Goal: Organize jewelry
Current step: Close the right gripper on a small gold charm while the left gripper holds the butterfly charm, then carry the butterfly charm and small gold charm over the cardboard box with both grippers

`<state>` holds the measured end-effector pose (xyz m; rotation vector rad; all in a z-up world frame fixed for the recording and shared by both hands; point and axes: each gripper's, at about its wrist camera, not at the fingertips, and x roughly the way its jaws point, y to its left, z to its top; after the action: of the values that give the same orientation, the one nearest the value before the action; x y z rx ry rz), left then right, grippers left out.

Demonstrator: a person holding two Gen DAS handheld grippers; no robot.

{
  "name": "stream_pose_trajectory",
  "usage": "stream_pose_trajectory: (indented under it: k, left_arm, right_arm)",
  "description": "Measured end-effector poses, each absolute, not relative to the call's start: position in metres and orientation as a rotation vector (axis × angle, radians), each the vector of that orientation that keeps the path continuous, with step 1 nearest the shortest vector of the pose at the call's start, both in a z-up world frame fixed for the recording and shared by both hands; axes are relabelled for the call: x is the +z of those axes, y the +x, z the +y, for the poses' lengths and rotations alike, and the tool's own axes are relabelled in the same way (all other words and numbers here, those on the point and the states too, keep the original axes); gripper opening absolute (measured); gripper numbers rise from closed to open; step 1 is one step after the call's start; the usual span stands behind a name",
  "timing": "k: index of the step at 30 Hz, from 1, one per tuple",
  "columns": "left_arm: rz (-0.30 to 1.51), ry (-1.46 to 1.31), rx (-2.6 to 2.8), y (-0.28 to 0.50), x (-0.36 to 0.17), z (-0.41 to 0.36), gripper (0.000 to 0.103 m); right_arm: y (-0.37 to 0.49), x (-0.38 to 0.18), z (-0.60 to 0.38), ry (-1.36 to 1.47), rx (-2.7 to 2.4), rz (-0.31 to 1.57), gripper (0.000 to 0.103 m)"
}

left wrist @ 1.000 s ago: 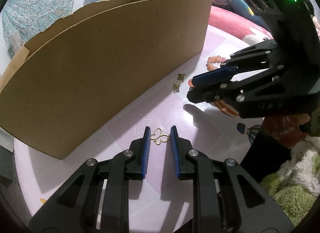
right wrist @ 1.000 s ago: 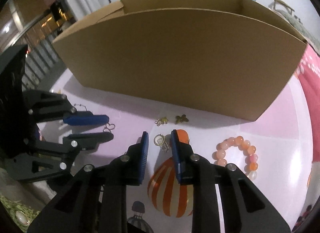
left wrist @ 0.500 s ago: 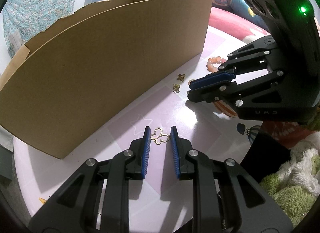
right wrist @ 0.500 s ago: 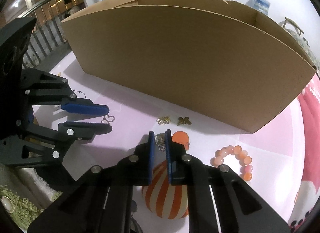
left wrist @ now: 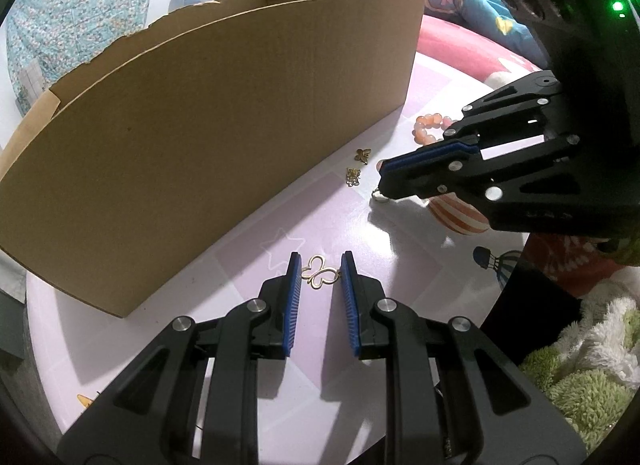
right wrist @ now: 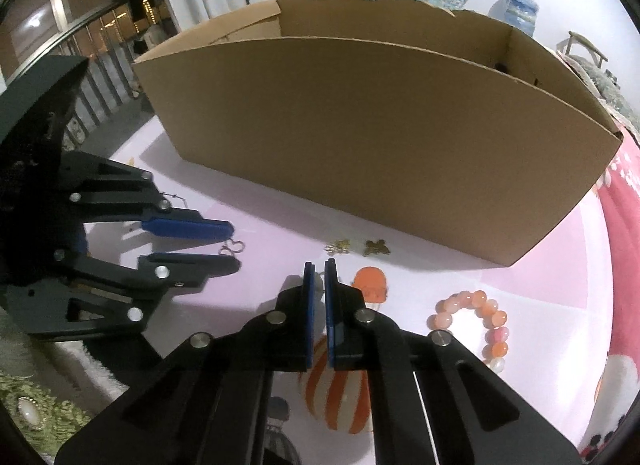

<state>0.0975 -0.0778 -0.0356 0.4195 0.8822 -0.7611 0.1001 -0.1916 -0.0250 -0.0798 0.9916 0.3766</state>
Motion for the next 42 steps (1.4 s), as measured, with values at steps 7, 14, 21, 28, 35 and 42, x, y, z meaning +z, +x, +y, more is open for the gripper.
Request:
stream_pose_trajectory:
  k: [7,14,21,28,35,42]
  left_arm:
    - [0.882,0.422,-0.762,0.097,-0.036,-0.078,0.019]
    - [0.879,0.423,-0.767,0.097,-0.036,-0.079,0.019]
    - [0.879,0.422,-0.768,0.097,-0.036,-0.078,0.019]
    - [0.877,0.421,-0.767,0.097,-0.036,-0.079,0.019]
    - [0.876,0.42,-0.768,0.096,-0.037,-0.079,0.019]
    - [0.873,0.421,-0.767,0.096,-0.036,-0.079,0.019]
  right_arm:
    - [0.101,-0.023,-0.194,-0.077,0.362,1.002,0.014]
    - [0.108,-0.029,-0.186,-0.133,0.361,1.012,0.022]
    - [0.113,-0.03,-0.174,-0.177,0.414,1.017,0.014]
    - [0.112,-0.03,-0.175,-0.184,0.435,1.011,0.011]
    - [0.109,-0.031,-0.175,-0.157,0.417,0.993,0.011]
    - [0.104,-0.023,-0.178,-0.122,0.398,0.957,0.011]
